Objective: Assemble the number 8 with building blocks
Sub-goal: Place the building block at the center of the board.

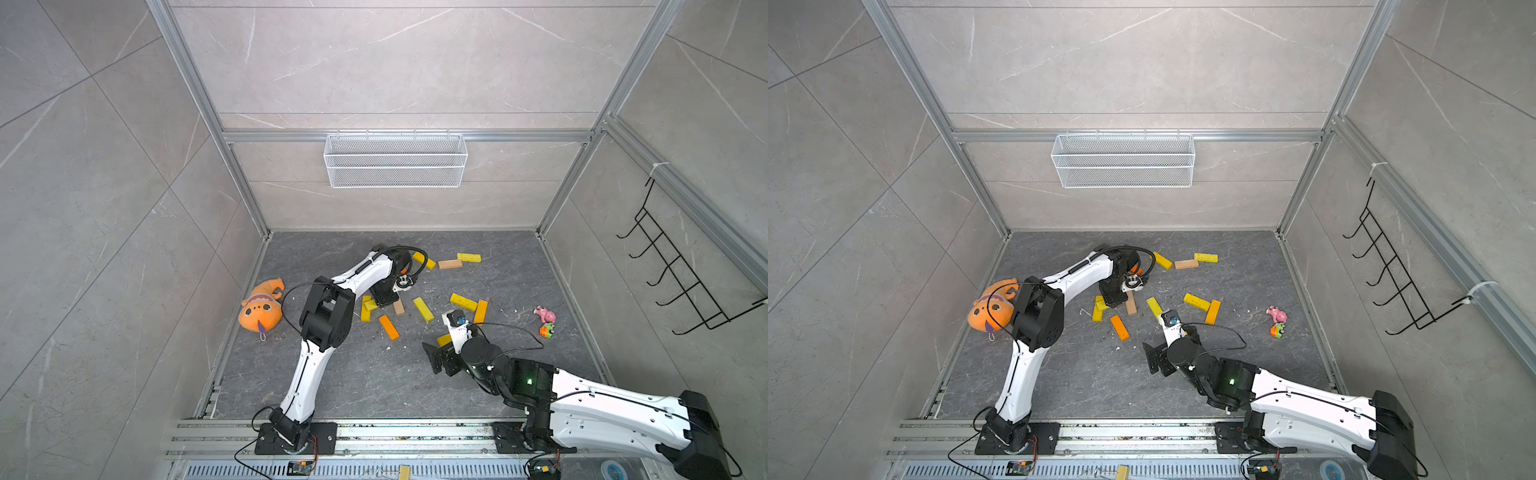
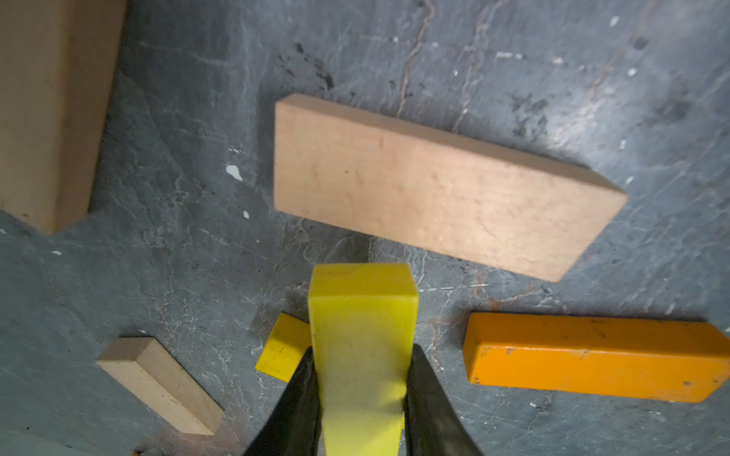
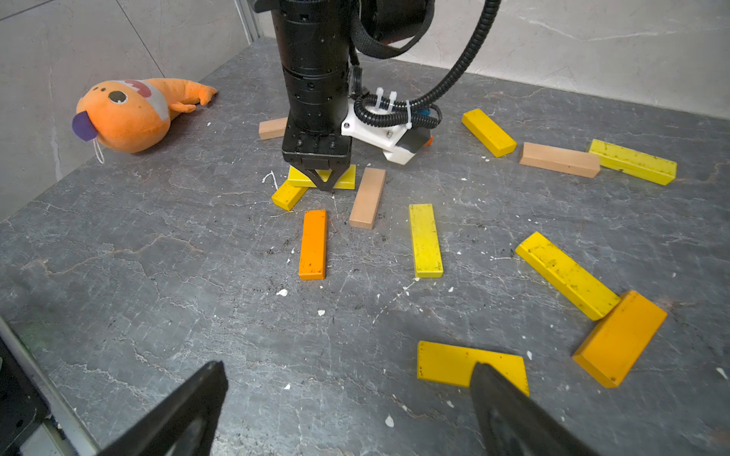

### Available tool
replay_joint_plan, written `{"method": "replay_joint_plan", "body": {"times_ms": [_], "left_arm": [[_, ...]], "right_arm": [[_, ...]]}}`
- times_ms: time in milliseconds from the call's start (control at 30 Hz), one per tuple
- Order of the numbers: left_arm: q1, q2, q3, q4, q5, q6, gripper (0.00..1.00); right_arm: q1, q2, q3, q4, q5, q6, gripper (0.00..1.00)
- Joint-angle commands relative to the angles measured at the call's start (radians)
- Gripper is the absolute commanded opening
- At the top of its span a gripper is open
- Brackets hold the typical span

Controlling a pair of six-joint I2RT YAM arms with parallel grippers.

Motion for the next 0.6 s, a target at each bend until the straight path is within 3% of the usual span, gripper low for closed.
{"method": "replay_joint_plan", "body": {"times_ms": [0,567], "left_arm": [[0.001,-0.018,0.01,-0.048,-0.002,-0.002,0.16],[-0.008,0.037,0.07,-0.063,0.028,-0.007,0.16]], "right_arm": [[0.004,-0.004,-0.011,0.009,0.013,0.013,0.99],[0.004,-0.011,-0.017,-0.002,0.021,0.017,0.99]]}}
